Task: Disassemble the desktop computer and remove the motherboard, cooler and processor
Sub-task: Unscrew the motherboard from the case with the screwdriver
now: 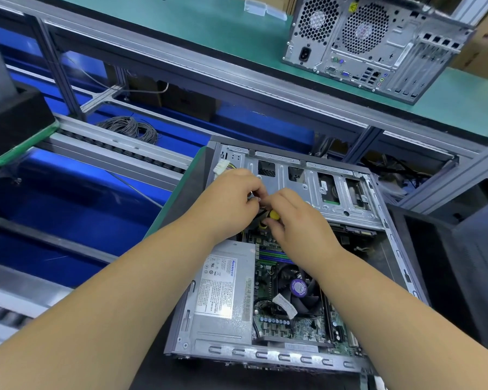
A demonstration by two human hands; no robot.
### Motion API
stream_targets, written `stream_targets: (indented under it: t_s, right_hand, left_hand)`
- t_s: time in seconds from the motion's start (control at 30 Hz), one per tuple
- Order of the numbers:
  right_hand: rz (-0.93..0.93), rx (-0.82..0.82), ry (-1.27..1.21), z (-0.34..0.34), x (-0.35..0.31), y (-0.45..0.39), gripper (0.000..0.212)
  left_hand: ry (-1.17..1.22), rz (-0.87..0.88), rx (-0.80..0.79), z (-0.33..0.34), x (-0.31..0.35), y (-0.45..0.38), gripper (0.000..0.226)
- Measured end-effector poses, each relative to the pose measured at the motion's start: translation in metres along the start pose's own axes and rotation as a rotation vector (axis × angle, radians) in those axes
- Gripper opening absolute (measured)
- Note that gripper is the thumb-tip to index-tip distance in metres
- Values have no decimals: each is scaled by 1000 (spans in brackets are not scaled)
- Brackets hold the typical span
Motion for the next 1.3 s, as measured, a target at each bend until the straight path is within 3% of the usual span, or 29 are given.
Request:
stream_targets:
  t_s: [0.27, 0.67, 0.83, 0.97, 1.3]
  right_hand:
    - [14, -24, -36, 2, 2, 3, 11]
    - [32, -17, -73, 0, 1, 8, 21]
    - [27, -17, -88, 0, 0, 8, 10]
    - [61, 0, -60, 0, 0, 8, 26]
    - [53, -13, -65, 0, 0, 9, 14]
  left_hand:
    - [-4, 4, 9, 1, -3, -1, 24]
    - [10, 5, 8, 1, -3, -1, 25]
    - [9, 6, 7, 2, -3, 0, 25]
    - [6, 5, 11, 2, -3, -1, 24]
    - [4, 4, 14, 2, -4, -1, 25]
Point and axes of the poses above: each hand's wrist, its own y-axis away from the middle knuckle, its own z-axis out of the palm, x = y × z, the point moved 1 cm from there along -y, towards the middle knuckle, and after that the axes turned 1 degree about z, right-handed, at the moved point
